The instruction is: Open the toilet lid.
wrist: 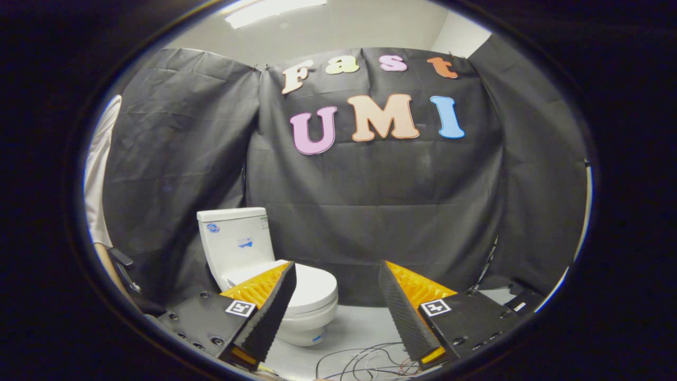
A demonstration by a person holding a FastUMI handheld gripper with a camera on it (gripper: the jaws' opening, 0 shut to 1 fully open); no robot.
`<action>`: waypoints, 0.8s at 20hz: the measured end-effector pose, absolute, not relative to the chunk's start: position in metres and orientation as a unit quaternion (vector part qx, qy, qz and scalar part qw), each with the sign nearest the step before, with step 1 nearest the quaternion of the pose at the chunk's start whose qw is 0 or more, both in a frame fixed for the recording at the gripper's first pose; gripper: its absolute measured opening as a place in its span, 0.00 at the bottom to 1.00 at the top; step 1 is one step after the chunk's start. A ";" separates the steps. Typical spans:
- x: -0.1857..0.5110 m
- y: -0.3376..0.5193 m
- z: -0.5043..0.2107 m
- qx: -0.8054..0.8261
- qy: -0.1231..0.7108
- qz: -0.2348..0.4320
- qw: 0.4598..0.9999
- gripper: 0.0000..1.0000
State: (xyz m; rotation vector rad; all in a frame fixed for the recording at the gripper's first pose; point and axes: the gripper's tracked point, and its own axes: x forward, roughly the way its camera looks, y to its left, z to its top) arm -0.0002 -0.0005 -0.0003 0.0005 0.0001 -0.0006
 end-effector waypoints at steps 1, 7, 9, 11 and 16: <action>0.000 0.000 0.000 0.000 0.000 0.000 1.000 0.97; 0.000 0.000 -0.001 0.000 0.000 0.000 1.000 0.97; 0.000 0.000 0.000 0.000 0.000 0.000 1.000 0.97; 0.000 0.000 0.000 0.000 0.000 0.000 1.000 0.97; 0.000 0.000 0.000 0.000 0.000 0.000 1.000 0.97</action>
